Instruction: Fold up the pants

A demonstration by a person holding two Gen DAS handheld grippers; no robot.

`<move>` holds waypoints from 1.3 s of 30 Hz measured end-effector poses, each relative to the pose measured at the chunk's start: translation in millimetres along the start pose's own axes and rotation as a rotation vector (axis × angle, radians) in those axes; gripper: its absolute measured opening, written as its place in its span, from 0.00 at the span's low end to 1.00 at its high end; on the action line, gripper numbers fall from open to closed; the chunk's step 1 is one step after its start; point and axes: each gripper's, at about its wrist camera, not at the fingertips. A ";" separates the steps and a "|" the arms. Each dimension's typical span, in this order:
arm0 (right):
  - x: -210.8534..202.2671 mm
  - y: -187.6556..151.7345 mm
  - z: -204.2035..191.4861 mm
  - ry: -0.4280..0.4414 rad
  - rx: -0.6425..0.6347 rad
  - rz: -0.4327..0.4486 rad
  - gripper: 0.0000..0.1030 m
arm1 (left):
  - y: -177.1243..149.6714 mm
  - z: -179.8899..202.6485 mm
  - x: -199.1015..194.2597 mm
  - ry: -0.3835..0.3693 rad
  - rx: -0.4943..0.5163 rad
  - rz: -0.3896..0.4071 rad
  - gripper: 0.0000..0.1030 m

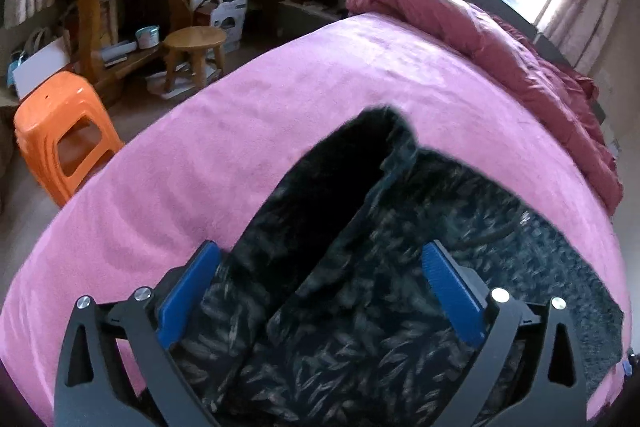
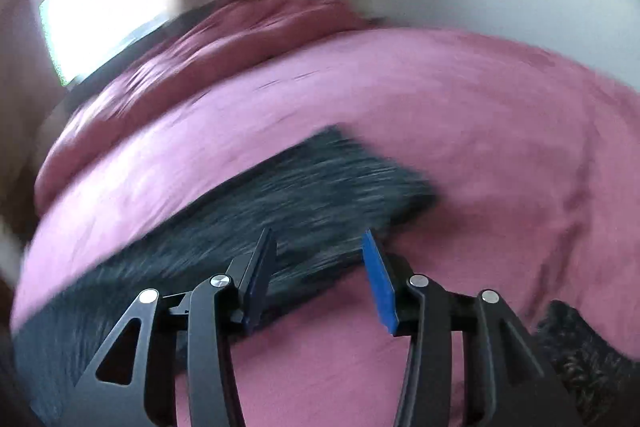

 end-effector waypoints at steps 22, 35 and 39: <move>27.8 -39.0 -35.0 0.031 -0.145 -0.105 0.43 | 50.5 23.8 23.4 0.038 0.138 -0.061 0.16; 32.1 -38.0 -35.7 0.030 -0.147 -0.107 0.43 | 18.9 22.7 -102.0 -0.157 0.140 0.183 0.07; 33.2 -39.0 -36.3 0.026 -0.151 -0.106 0.44 | -18.5 17.3 -136.5 -0.207 0.169 0.241 0.07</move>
Point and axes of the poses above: each gripper's, at about its wrist camera, not at the fingertips, and x roughly the way its jaws point, z to its right, y to its top, and after that the axes turned 11 degrees about x, right-handed
